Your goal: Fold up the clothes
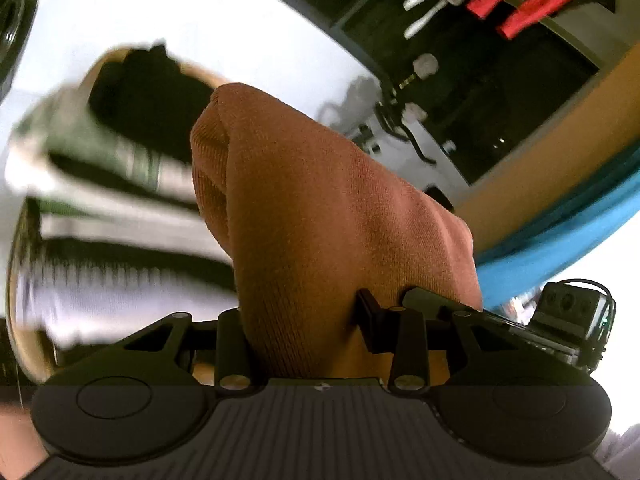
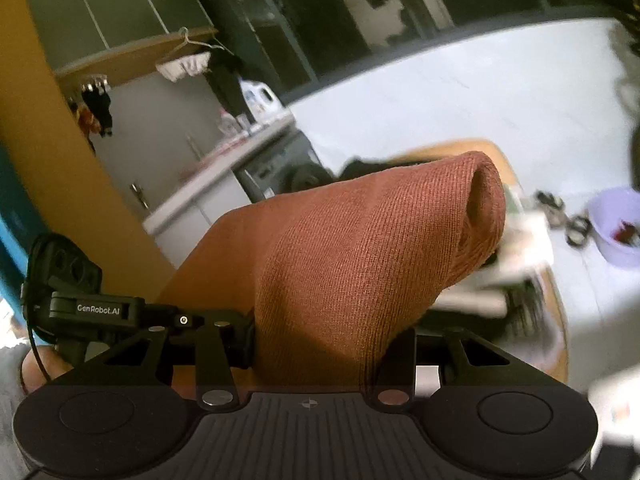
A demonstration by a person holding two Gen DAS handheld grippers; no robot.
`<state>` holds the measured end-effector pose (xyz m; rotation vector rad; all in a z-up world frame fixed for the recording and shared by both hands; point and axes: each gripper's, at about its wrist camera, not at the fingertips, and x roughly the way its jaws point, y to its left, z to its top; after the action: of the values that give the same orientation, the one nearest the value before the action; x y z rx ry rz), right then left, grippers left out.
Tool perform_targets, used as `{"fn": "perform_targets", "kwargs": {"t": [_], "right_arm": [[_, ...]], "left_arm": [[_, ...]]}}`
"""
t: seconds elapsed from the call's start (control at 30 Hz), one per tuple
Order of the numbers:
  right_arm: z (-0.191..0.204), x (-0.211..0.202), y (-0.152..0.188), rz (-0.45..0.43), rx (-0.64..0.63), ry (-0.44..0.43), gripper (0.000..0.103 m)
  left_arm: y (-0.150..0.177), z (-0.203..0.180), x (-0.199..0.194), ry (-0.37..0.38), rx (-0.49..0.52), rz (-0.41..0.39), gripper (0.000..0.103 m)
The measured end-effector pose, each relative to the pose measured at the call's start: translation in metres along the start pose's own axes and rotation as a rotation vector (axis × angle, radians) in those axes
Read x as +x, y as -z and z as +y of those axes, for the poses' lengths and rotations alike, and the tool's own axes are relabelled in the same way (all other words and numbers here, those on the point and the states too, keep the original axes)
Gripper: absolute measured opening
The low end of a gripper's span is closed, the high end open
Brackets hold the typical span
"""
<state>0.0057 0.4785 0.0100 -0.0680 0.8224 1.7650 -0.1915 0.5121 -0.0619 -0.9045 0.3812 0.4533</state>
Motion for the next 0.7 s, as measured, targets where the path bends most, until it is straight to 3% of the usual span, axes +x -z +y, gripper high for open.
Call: {"fn": "perform_targets", "kwargs": {"t": [0.2, 0.37, 0.53, 0.7], "right_arm": [[-0.064, 0.098, -0.136, 0.007, 0.006, -0.062, 0.041], [-0.121, 0.185, -0.225, 0.055, 0.069, -0.119, 0.041], [-0.157, 0.261, -0.250, 0.143, 0.107, -0.126, 0.041], [-0.170, 0.330, -0.217, 0.294, 0.077, -0.071, 0.045]], "left_arm": [[-0.142, 0.014, 0.052, -0.076, 0.009, -0.004, 0.039], [-0.219, 0.044, 0.096, -0.153, -0.043, 0.007, 0.039], [-0.237, 0.090, 0.129, -0.204, -0.102, 0.060, 0.039], [-0.207, 0.160, 0.155, -0.208, -0.228, 0.108, 0.040]]}}
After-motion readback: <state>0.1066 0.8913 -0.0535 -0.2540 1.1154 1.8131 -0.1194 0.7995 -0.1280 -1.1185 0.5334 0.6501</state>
